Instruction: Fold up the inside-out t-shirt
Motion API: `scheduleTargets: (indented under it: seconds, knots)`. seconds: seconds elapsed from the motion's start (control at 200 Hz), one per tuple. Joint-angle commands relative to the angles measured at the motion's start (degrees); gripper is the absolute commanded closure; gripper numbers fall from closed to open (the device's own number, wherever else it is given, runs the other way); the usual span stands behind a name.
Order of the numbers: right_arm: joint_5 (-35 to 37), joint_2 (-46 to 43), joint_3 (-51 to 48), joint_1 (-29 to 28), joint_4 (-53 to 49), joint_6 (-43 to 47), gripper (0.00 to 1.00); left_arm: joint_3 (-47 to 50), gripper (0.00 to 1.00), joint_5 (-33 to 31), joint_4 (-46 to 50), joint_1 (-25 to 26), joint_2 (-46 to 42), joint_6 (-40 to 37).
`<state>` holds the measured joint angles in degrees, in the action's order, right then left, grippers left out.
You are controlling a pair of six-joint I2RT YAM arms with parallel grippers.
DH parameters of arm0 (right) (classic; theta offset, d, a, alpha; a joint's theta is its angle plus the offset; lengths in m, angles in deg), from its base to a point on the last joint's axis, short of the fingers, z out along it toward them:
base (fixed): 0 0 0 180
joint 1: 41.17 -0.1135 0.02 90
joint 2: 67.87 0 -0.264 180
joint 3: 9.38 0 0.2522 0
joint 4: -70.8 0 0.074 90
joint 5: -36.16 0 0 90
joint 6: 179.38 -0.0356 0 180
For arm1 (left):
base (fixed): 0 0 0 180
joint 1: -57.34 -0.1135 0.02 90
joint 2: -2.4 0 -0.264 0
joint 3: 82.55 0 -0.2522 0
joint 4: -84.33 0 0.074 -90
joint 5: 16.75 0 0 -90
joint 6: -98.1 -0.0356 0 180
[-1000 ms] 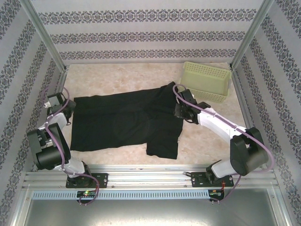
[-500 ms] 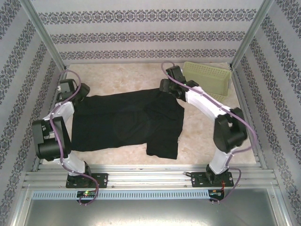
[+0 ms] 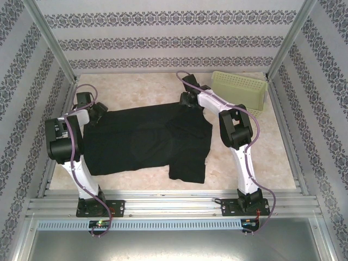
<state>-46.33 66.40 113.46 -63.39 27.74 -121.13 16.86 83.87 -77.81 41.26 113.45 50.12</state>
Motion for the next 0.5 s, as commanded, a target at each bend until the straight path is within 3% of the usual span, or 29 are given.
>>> scheduleTargets:
  seconds: [0.0,0.2,0.495]
  knots:
    - [3.44,1.57,2.81,0.42,-3.18,-2.32,0.37,2.02,0.33,-4.84,3.17,-3.06,0.32,2.78]
    - [4.56,5.52,7.59,1.11,-6.51,-3.59,0.37,3.41,0.31,-6.18,0.85,-4.14,-0.41,3.79]
    - [6.24,3.43,9.85,2.15,-7.40,-0.33,0.50,2.73,0.26,-8.81,4.87,-3.97,-7.68,2.72]
